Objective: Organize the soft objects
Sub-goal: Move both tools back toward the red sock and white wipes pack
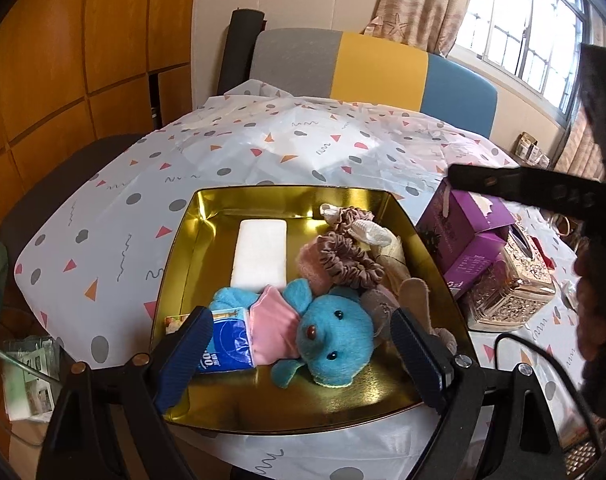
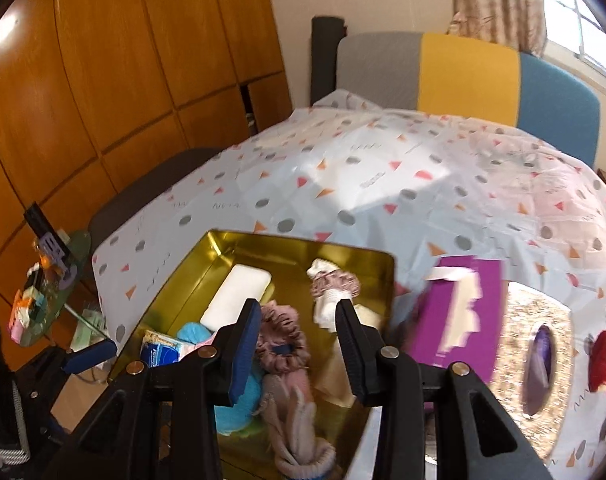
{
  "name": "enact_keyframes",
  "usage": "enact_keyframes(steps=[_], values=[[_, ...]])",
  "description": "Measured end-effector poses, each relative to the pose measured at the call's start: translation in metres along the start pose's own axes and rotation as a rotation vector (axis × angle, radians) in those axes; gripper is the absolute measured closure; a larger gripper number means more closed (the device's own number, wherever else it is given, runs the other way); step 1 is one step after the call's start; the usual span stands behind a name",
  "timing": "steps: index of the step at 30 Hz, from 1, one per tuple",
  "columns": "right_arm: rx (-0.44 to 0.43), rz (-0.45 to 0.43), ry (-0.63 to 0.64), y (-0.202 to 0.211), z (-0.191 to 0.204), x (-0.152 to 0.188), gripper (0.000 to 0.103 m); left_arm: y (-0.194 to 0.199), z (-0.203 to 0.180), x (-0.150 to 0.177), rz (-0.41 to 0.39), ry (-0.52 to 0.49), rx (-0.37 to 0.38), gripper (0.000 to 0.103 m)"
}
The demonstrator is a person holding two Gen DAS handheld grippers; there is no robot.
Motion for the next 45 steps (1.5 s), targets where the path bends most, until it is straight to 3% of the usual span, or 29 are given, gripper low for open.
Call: enact_keyframes(steps=[5,12,29,39,45], values=[[0.06,-0.06,-0.051,0.036,-0.036,0.007,0.064,0.003,-0.009,0.0,-0.008,-0.029,0.003,0.012],[0.193,-0.077,-0.135,0.076,-0.097,0.032,0.064,0.013,-0.028,-0.004,-0.035,-0.09,0.017,0.012],[0.568,-0.023,-0.481,0.152,-0.272,0.147,0.064,0.032,-0.122,-0.011,-0.083,-0.306,0.13,0.012],[0.77,0.001,-0.815,0.185,-0.361,0.243,0.064,0.03,-0.194,-0.014,-0.093,-0.437,0.203,0.012],[0.776,-0.027,-1.085,0.207,-0.381,0.288,0.064,0.018,-0.259,-0.009,-0.045,-0.515,0.28,0.012]])
Point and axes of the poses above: each gripper's, at about its wrist camera, not at the fingertips, and y roughly against the way its jaws point, z to its left, x to its underside, the point moved 2 cm from there along -y, roughly the way its jaws point, and after that the axes turned 9 degrees about y, right-handed, at the moved point
